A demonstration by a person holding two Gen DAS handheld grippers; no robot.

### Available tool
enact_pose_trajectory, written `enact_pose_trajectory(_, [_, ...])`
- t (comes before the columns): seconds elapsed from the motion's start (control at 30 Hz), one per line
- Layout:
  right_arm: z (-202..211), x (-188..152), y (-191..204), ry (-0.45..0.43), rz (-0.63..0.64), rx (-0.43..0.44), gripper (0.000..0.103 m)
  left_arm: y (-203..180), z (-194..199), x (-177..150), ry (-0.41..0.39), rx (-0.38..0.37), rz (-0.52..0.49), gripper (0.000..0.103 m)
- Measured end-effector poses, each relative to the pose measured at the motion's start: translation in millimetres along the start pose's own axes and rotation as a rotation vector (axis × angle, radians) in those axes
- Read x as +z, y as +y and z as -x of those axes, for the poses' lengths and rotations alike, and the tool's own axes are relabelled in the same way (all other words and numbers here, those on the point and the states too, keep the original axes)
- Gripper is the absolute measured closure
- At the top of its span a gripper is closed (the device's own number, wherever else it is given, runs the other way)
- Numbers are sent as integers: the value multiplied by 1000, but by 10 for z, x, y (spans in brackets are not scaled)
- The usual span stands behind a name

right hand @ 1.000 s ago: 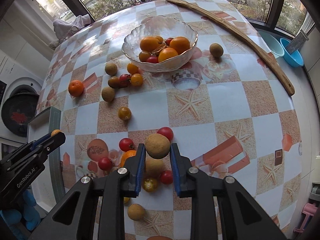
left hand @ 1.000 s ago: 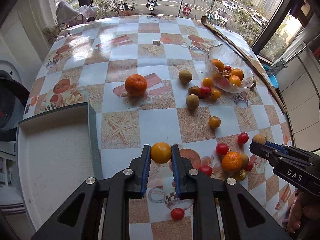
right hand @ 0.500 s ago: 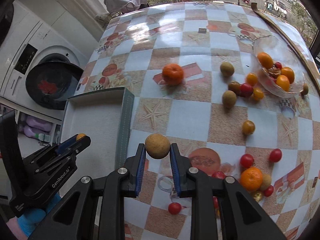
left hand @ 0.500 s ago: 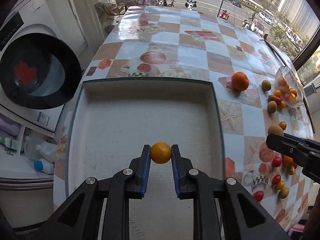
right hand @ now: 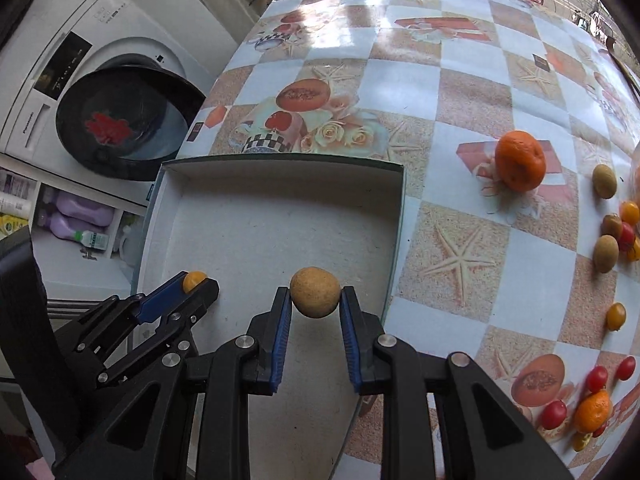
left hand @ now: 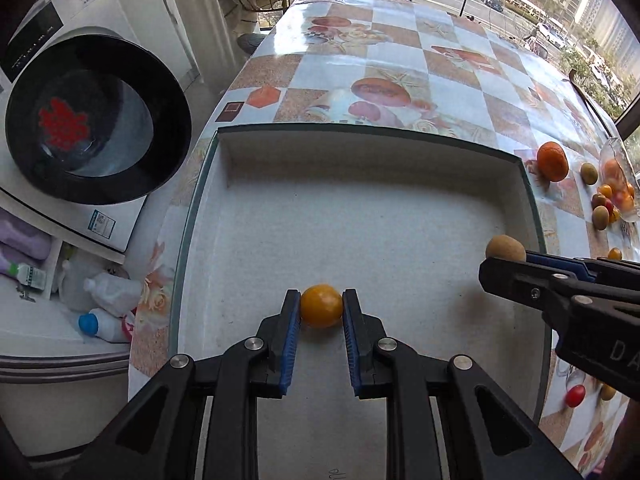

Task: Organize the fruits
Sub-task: 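Carry both fruits over the white tray and open both tools to release them, then grasp a red cherry tomato with the left tool while the right tool grasps another brown fruit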

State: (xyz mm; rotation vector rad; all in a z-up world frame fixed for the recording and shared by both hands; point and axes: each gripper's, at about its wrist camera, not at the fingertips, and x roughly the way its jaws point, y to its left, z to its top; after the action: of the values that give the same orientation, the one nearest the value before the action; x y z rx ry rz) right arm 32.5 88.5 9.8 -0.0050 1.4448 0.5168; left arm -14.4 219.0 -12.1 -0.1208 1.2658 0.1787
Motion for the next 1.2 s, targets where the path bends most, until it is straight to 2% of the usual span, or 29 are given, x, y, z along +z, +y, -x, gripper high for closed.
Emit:
enact_pose_trajectory(0.13, [-129,30,5,37,6,-25,76,11,-12,-21,-14,-12,-13,79])
enact_pose_trajectory(0.2, [-173,36,10,55,13,-29,76,28,-2,-28,-28,-2,-18,47])
enact_pose_trajectory(0.23, [-183,41,26,55,20,-34,75,43,24,-36,-52,5,-14,17])
enact_pose_trajectory(0.27, [-199,51,43,55,26,-35,71,58,75,-48,-93,1,-8,14])
enact_pose_trajectory(0.3, [-200,58,48,56,28,-29,69,78,109,-54,-119,-10,-9,14])
enact_pose_trajectory(0.33, [-194,65,56,55,29,-24,62,86,117,-45,-121,-16,-15,14])
enact_pose_trajectory(0.47, [-119,102,68,21,17,-7,30,83,78,-10,-87,-22,-38,14])
enact_pose_trajectory(0.53, [4,105,44,-11,-1,19,21,101,73,-12,-76,-57,-13,14])
enact_pose_trajectory(0.67, [261,94,-26,-79,-29,47,17,93,14,-36,-9,-91,23,14])
enact_pose_trajectory(0.73, [373,65,-97,-103,-45,44,15,60,3,-57,11,-59,28,14])
enact_pose_trajectory(0.9, [605,-84,-378,-146,-116,18,14,-38,14,-129,60,-56,17,14])
enact_pose_trajectory(1.2, [900,-735,-1230,-146,-281,-101,13,-573,399,-227,3,-90,-106,14])
